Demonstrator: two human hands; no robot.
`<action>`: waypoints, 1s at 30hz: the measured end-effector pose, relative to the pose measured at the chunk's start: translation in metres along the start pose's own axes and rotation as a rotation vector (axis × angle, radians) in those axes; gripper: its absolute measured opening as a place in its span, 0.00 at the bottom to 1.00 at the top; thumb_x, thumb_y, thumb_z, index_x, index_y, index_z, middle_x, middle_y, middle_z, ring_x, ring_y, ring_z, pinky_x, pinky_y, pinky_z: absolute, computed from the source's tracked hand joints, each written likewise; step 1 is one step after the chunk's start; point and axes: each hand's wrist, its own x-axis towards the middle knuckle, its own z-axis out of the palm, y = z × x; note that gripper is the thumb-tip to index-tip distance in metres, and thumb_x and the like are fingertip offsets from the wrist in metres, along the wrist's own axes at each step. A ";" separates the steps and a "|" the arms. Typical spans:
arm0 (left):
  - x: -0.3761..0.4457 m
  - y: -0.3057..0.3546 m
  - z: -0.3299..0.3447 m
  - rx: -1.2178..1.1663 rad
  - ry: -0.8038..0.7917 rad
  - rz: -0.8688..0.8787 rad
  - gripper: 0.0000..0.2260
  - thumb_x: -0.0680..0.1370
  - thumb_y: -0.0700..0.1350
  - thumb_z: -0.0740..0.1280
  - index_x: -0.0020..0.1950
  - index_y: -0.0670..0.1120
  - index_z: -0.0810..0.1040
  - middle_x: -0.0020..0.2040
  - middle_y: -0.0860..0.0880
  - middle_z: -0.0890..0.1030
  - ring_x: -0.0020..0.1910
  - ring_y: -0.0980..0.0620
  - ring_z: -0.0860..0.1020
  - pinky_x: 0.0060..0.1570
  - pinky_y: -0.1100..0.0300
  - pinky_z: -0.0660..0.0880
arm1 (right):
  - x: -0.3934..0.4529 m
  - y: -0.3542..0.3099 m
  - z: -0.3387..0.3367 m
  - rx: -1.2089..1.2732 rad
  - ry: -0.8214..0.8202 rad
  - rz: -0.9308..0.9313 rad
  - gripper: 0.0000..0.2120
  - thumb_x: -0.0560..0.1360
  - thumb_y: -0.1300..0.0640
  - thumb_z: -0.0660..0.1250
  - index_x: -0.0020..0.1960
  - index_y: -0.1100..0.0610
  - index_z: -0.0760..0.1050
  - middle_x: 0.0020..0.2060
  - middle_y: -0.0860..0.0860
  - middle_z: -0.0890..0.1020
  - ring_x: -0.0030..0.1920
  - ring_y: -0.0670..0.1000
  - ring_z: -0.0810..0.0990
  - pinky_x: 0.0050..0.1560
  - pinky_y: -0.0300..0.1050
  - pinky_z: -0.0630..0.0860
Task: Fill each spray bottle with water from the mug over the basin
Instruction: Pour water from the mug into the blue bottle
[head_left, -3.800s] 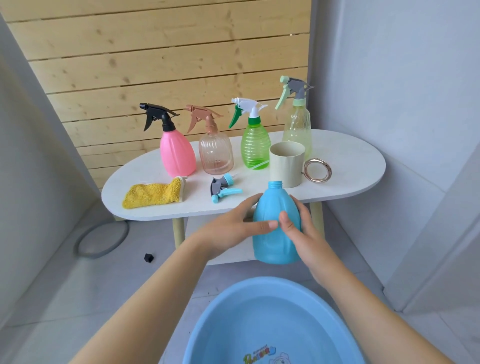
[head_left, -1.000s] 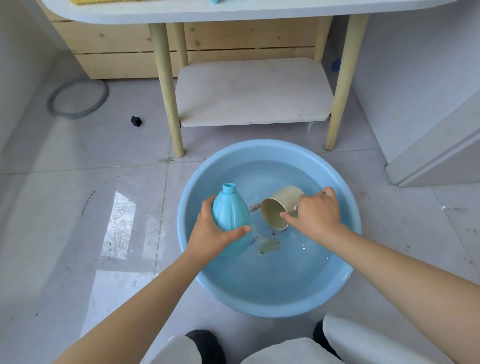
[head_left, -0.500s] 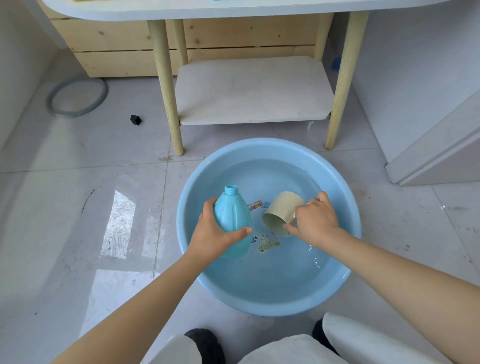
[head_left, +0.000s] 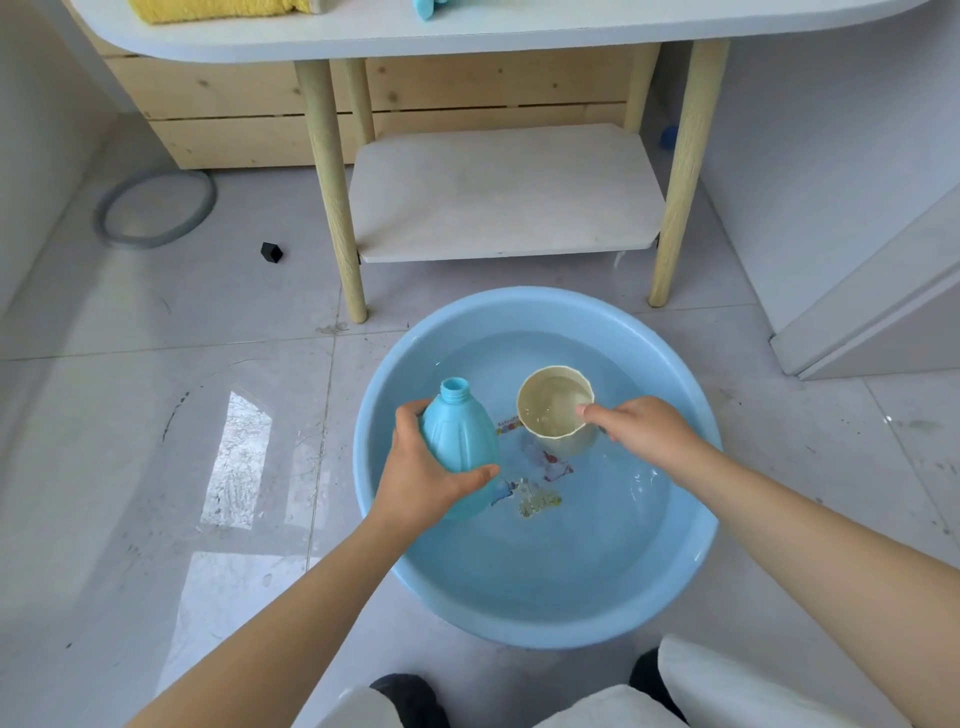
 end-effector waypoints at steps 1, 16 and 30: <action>0.000 0.000 0.001 0.012 0.001 0.016 0.38 0.62 0.49 0.81 0.61 0.57 0.59 0.60 0.53 0.70 0.56 0.51 0.73 0.45 0.60 0.73 | -0.002 -0.001 -0.001 0.025 0.013 -0.007 0.24 0.71 0.38 0.66 0.35 0.57 0.63 0.30 0.53 0.62 0.30 0.53 0.61 0.36 0.47 0.55; 0.000 0.009 0.011 0.122 -0.069 0.168 0.44 0.61 0.50 0.80 0.70 0.60 0.59 0.63 0.57 0.69 0.56 0.58 0.70 0.54 0.58 0.73 | -0.037 -0.035 -0.016 0.265 0.190 -0.179 0.27 0.72 0.41 0.67 0.29 0.53 0.54 0.20 0.45 0.56 0.25 0.48 0.57 0.29 0.43 0.54; -0.002 0.013 0.016 0.125 -0.143 0.246 0.41 0.62 0.48 0.80 0.65 0.64 0.59 0.62 0.61 0.65 0.55 0.65 0.65 0.49 0.74 0.62 | -0.040 -0.039 -0.008 0.170 0.393 -0.407 0.29 0.70 0.42 0.70 0.27 0.58 0.58 0.24 0.52 0.59 0.30 0.52 0.59 0.35 0.46 0.59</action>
